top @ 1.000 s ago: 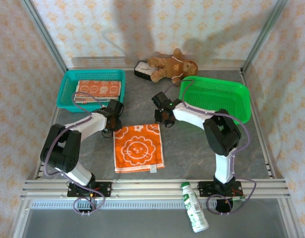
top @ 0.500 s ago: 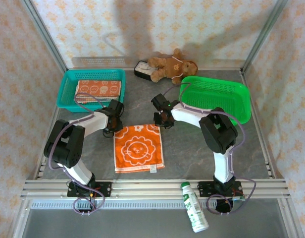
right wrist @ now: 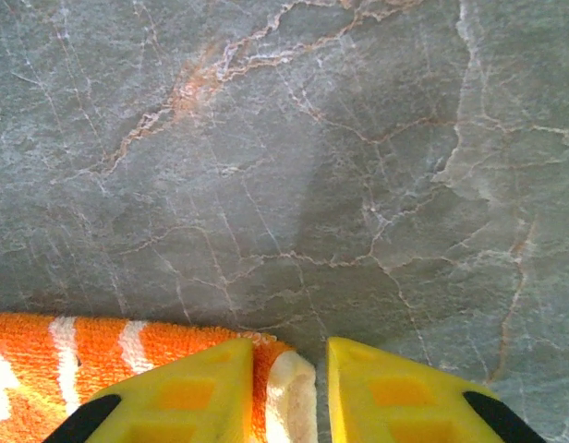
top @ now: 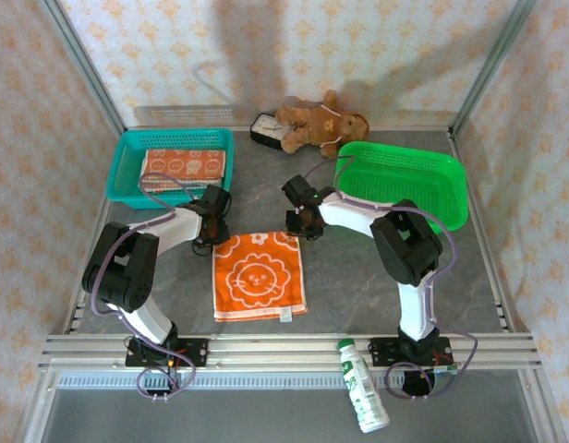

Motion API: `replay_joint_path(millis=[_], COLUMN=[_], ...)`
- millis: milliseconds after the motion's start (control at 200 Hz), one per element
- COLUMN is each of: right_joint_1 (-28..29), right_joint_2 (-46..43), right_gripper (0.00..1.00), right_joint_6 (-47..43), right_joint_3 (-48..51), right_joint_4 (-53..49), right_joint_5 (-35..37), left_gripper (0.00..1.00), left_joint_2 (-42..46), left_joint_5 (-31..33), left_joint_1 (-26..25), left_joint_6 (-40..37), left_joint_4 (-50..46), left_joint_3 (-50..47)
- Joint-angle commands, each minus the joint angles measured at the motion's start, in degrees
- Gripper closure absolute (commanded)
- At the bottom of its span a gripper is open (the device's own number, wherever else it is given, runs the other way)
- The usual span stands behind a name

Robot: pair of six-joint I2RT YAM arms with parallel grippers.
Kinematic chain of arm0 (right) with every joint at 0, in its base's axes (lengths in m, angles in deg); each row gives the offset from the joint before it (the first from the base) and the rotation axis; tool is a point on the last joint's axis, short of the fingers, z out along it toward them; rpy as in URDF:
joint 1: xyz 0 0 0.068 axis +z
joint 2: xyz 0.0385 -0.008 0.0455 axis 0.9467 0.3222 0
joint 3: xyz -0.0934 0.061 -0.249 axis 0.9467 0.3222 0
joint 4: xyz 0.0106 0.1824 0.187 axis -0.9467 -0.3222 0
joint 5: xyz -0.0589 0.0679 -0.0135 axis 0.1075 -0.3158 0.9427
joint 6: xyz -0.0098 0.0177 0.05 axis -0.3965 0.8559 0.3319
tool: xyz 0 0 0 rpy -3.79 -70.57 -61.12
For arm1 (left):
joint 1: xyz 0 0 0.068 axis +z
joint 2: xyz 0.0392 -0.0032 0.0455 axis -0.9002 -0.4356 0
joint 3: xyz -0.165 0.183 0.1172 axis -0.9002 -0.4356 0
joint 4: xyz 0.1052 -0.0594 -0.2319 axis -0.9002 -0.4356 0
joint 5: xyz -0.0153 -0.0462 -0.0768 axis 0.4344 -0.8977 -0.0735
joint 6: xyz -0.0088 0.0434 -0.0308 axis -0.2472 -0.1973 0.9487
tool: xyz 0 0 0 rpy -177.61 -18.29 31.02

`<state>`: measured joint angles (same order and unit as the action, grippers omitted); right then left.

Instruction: Fold and stack the towels

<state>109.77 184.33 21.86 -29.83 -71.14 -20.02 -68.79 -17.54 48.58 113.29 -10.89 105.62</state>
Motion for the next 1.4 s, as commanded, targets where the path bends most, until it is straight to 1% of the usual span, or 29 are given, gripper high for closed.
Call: replay_joint_path(millis=[0, 30, 100, 185, 265, 345, 465, 736, 921, 996, 1161, 1396], right_joint_1=[-0.24, -0.24, -0.25, -0.08, 0.26, 0.47, 0.3, -2.23, -4.0, -4.04, -4.08, -2.61], right_joint_2=[0.55, 0.76, 0.91, 0.65, 0.81, 0.87, -0.48, -6.29, -7.11, -7.69, -10.36, -17.18], right_gripper=[0.76, 0.77, 0.84, 0.86, 0.9, 1.0, 1.0, 1.0, 1.0, 1.0, 1.0, 1.0], right_joint_6=[-0.78, -0.7, -0.52, -0.23, -0.17, 0.0, -0.07, -3.91, -6.46, -7.18, -7.02, -5.62], right_joint_3=[0.38, 0.63, 1.1, 1.69, 1.72, 1.68, 1.9, -0.85, -4.15, -4.31, -1.31, 8.09], right_joint_4=[0.27, 0.49, 0.91, 1.76, 1.86, 1.91, 1.59, -1.63, -3.06, -2.68, -0.33, 5.37], right_joint_5=[-0.34, -0.45, -0.96, -1.68, -1.81, -1.57, 0.98, 4.73, 5.08, 5.32, 3.05, -0.06], left_gripper=[0.74, 0.75, 0.78, 0.82, 0.84, 0.9, 1.0, 1.0, 1.0, 1.0, 1.0, 1.0], left_joint_2=[-1.79, -1.96, -2.58, -2.81, -2.88, -2.77, -0.99, 6.7, 6.15, 6.03, 8.62, 17.38], left_joint_5=[-0.43, -0.67, -1.28, -1.83, -2.15, -2.19, -2.08, -1.31, -0.36, -0.03, -0.45, -1.4], left_joint_1=[0.45, 0.45, 0.44, 0.4, 0.39, 0.39, 0.39, 0.39, 0.39, 0.4, 0.39, -0.17], left_joint_6=[-1.11, -1.15, -0.98, -0.69, -0.38, -0.4, 0.1, 0.67, -2.22, -3.11, -3.39, -0.95], left_joint_4=[0.57, 0.61, 0.83, 1.34, 1.66, 1.51, 0.58, -3.48, -4.88, -4.73, -2.14, 2.31], left_joint_3=[0.36, 0.28, 0.19, -0.08, -0.33, -0.42, -0.34, 3.05, 8.35, 9.03, 5.83, -3.91])
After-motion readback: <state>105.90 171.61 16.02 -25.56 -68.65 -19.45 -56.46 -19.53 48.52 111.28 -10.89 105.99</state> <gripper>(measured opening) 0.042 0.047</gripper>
